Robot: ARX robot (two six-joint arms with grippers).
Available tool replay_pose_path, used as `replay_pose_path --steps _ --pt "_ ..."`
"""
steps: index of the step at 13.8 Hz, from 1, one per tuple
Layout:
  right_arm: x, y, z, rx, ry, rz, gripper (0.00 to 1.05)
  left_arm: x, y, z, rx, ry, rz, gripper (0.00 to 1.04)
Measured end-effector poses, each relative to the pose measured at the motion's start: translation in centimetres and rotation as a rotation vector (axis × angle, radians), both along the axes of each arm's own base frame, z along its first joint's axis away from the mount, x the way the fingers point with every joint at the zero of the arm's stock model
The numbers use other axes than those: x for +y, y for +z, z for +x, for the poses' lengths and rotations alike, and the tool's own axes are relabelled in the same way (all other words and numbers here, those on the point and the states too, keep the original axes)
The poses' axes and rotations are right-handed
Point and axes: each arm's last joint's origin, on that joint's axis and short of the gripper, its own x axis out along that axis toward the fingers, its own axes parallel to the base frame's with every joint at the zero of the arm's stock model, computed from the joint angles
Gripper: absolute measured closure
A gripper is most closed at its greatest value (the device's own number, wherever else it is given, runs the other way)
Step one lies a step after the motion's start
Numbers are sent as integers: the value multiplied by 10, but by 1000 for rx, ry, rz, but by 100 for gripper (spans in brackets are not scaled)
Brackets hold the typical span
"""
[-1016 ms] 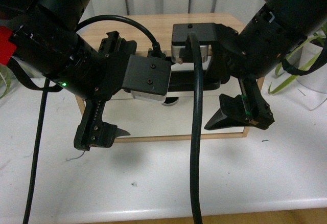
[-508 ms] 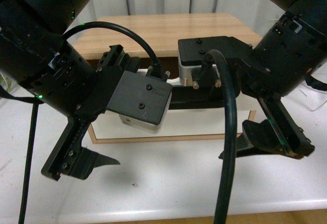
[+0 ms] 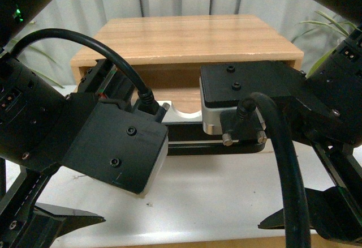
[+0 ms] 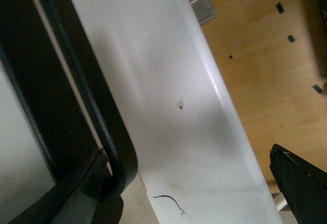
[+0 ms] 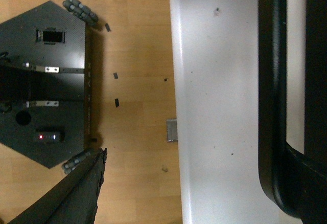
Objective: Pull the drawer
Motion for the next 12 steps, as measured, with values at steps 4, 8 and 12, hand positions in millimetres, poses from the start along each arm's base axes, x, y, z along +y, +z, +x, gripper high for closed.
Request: replay_pose_path --steps 4,8,12 --pt "-23 23 -12 -167 -214 202 6 8 30 -17 -186 90 -292 7" --pt "-72 40 -56 -516 -591 323 6 55 41 -65 -356 371 -610 7" --pt "-120 33 -114 -745 -1094 429 6 113 18 -112 -340 791 -874 7"
